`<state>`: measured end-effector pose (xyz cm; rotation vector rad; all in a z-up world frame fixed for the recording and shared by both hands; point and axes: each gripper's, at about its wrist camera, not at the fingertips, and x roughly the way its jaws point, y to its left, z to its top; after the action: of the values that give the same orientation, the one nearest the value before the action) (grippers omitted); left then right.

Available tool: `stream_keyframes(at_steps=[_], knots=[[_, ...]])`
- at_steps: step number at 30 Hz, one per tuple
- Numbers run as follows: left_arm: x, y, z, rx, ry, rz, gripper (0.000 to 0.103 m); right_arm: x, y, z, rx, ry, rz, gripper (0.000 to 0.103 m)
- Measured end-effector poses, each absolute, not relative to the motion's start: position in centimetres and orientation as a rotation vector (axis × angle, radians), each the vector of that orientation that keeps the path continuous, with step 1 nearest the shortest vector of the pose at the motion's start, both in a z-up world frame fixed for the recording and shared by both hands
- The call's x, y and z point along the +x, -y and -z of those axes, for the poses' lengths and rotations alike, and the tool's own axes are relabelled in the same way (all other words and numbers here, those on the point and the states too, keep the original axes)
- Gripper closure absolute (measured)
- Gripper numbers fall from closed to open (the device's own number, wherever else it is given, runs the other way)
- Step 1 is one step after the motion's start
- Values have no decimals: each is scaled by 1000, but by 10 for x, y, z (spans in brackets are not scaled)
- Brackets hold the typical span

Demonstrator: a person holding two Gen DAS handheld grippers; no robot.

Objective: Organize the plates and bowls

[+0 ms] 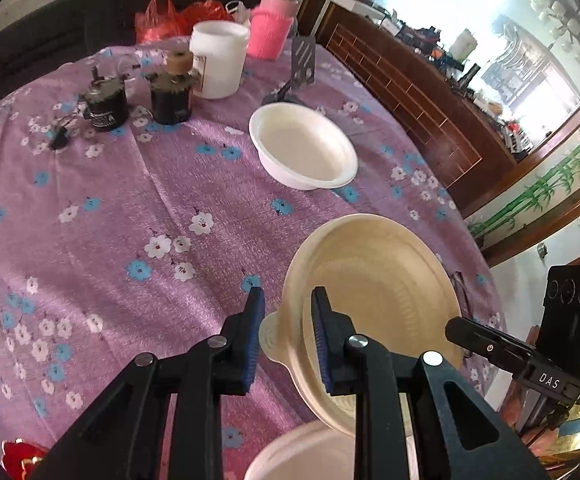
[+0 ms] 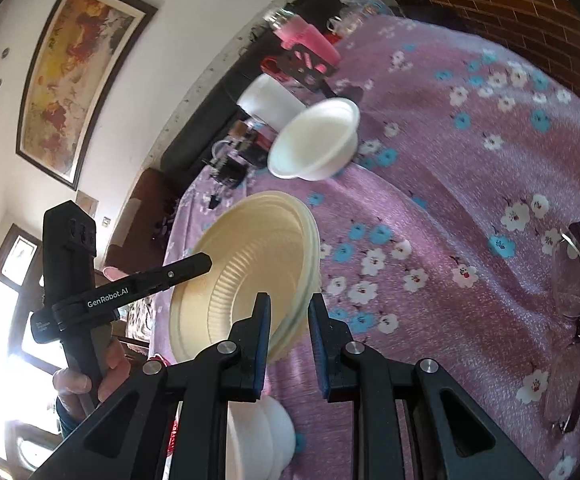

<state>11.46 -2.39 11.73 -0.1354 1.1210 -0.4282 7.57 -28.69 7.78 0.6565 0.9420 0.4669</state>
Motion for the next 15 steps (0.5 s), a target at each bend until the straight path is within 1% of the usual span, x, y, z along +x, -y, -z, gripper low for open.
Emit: stream_keyframes(at_steps=[12, 14, 15], knots=[[53, 1, -143, -158, -1034, 434, 81, 32, 272, -114, 603, -873, -539, 82], [42, -2, -145, -160, -1024, 436, 77, 25, 268, -119, 589, -864, -547, 82], [37, -4, -147, -162, -1018, 433, 77, 20, 266, -121, 580, -860, -554, 82]])
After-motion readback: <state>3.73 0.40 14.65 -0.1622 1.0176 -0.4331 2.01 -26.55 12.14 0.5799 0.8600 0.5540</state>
